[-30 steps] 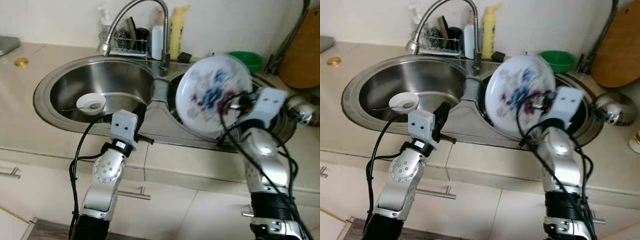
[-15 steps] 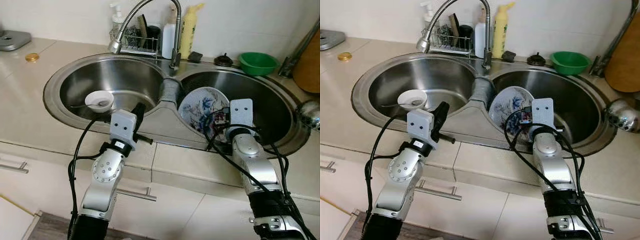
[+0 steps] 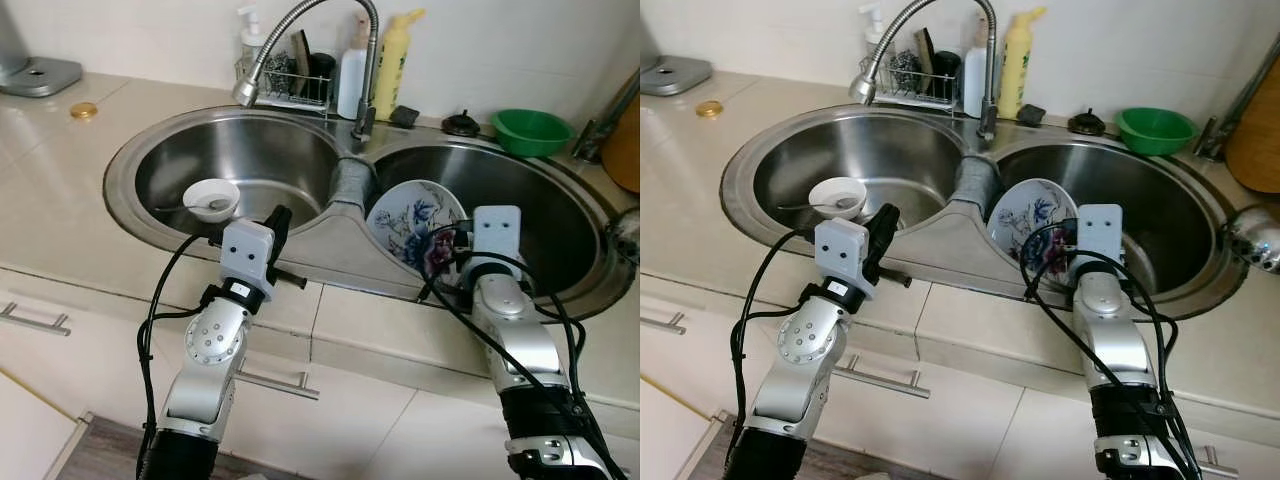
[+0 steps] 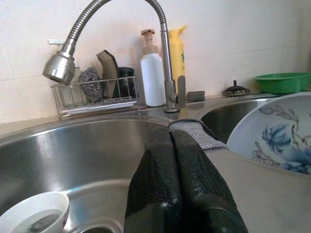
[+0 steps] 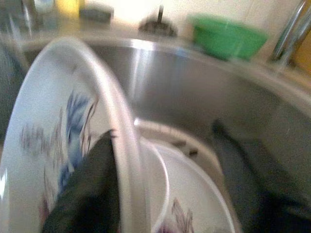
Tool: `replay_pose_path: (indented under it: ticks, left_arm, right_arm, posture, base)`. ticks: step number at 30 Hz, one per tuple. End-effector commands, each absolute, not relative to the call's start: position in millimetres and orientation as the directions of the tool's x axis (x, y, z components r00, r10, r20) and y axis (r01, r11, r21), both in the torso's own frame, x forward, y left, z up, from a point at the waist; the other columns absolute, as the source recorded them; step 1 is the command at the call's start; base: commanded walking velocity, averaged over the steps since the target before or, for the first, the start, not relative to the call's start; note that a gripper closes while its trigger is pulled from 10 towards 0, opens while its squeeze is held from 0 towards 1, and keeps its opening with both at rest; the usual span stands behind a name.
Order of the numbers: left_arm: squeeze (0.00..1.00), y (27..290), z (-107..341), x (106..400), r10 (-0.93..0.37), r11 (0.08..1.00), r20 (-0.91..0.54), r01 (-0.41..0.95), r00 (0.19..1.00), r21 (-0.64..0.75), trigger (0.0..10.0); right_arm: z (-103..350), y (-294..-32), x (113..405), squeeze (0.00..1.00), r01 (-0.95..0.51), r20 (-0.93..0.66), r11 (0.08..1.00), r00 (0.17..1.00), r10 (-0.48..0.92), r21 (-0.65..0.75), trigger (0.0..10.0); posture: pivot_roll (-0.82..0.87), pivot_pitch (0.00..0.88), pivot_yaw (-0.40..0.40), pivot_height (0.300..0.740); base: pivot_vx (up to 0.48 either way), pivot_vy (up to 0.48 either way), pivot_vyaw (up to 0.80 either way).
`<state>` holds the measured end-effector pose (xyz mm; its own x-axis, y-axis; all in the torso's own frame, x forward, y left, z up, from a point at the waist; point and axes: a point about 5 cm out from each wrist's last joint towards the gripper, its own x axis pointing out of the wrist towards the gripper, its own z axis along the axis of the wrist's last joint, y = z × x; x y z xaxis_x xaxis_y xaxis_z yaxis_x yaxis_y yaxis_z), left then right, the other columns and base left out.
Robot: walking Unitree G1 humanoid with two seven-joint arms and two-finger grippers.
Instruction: Kitchen organization
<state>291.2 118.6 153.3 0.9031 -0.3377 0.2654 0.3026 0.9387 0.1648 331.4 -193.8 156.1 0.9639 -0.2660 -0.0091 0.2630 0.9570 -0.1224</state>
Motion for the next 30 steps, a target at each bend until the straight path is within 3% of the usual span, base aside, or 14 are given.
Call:
replay_pose_path:
  ticks: [1,9,12,16,20,26,27,28,29,30]
  left_arm:
    - [0.00,115.5,151.9,290.5,-0.350,0.934,0.252,0.318,0.902,0.160,10.0]
    - [0.00,115.0,151.3,290.2,-0.356,0.932,0.248,0.323,0.901,0.167,10.0]
    - [0.00,114.6,150.2,289.7,-0.360,0.930,0.242,0.326,0.901,0.170,10.0]
    - [0.00,114.4,149.9,289.7,-0.361,0.929,0.239,0.326,0.901,0.172,10.0]
    - [0.00,115.5,150.2,290.5,-0.355,0.932,0.238,0.320,0.904,0.172,10.0]
    - [0.00,116.9,149.5,290.7,-0.345,0.936,0.229,0.316,0.910,0.156,10.0]
    - [0.00,117.3,150.1,291.0,-0.344,0.937,0.230,0.315,0.910,0.154,10.0]
    - [0.00,117.6,150.6,291.2,-0.343,0.937,0.231,0.314,0.911,0.153,10.0]
    - [0.00,117.9,151.3,291.5,-0.342,0.937,0.234,0.313,0.910,0.153,10.0]
    - [0.00,117.7,151.5,291.6,-0.342,0.937,0.234,0.313,0.910,0.153,10.0]
  right_arm:
    - [172.7,-200.0,329.0,1.00,0.309,0.082,0.945,0.950,-0.302,-0.103,10.0]
    - [172.1,-208.4,326.0,1.00,0.340,0.065,0.933,0.940,-0.334,-0.123,10.0]
    - [160.4,-207.3,328.4,1.00,0.250,-0.042,0.948,0.964,-0.263,-0.196,10.0]
    - [152.1,-208.4,328.7,1.00,0.206,-0.109,0.966,0.968,-0.224,-0.155,10.0]
    - [160.3,-212.4,329.8,1.00,0.213,-0.084,0.969,0.971,-0.225,-0.128,10.0]
    - [198.0,-213.5,322.1,1.00,0.307,0.151,0.951,0.939,-0.308,0.032,10.0]
    - [202.4,-211.5,319.9,0.74,0.305,0.186,0.952,0.934,-0.306,0.034,10.0]
    - [205.1,-210.1,318.4,0.74,0.301,0.208,0.953,0.930,-0.302,0.037,10.0]
    - [207.5,-207.6,316.0,0.00,0.294,0.232,0.955,0.927,-0.294,0.035,10.0]
    - [207.9,-206.2,315.2,0.00,0.286,0.241,0.958,0.927,-0.286,0.037,10.0]
  posture:
    - [0.14,0.000,-0.048,0.740]
    - [0.14,0.000,-0.047,0.740]
    - [0.13,0.000,-0.045,0.740]
    - [0.13,0.000,-0.047,0.740]
    - [0.14,0.000,-0.049,0.740]
    - [0.14,0.000,-0.051,0.740]
    - [0.14,0.000,-0.050,0.740]
    - [0.14,0.000,-0.050,0.740]
    - [0.14,0.000,-0.050,0.740]
    - [0.13,0.000,-0.048,0.740]
  base:
    - [0.000,0.000,0.00]
    - [0.000,0.000,0.00]
    - [0.000,0.000,0.00]
    - [0.000,0.000,0.00]
    - [0.000,0.000,0.00]
    - [0.000,0.000,0.00]
    - [0.000,0.000,0.00]
    - [0.000,0.000,0.00]
    - [0.000,0.274,0.00]
    - [0.000,0.371,0.00]
